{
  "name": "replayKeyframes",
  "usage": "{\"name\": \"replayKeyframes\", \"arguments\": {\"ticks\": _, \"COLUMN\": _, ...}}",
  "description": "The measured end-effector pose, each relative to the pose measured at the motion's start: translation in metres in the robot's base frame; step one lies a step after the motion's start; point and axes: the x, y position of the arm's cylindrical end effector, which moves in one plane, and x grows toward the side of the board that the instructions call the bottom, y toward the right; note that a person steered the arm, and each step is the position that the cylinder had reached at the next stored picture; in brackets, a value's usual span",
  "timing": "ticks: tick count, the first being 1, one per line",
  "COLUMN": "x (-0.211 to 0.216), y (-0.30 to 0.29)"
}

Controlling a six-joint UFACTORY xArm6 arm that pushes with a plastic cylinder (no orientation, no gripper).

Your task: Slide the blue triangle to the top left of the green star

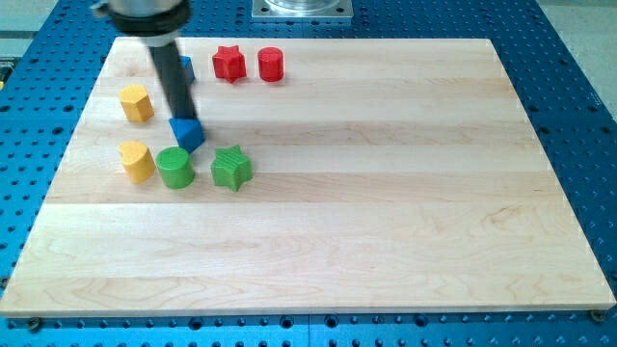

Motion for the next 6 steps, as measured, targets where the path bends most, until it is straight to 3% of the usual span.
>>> {"name": "replayKeyframes", "arguments": {"ticks": 1, "x": 0.009, "y": 0.015}}
{"name": "replayKeyframes", "arguments": {"ticks": 2, "x": -0.021, "y": -0.032}}
{"name": "replayKeyframes", "arguments": {"ticks": 3, "x": 0.009, "y": -0.063}}
{"name": "replayKeyframes", "arguments": {"ticks": 5, "x": 0.037, "y": 0.001}}
{"name": "replayKeyframes", "arguments": {"ticks": 6, "x": 0.030, "y": -0.039}}
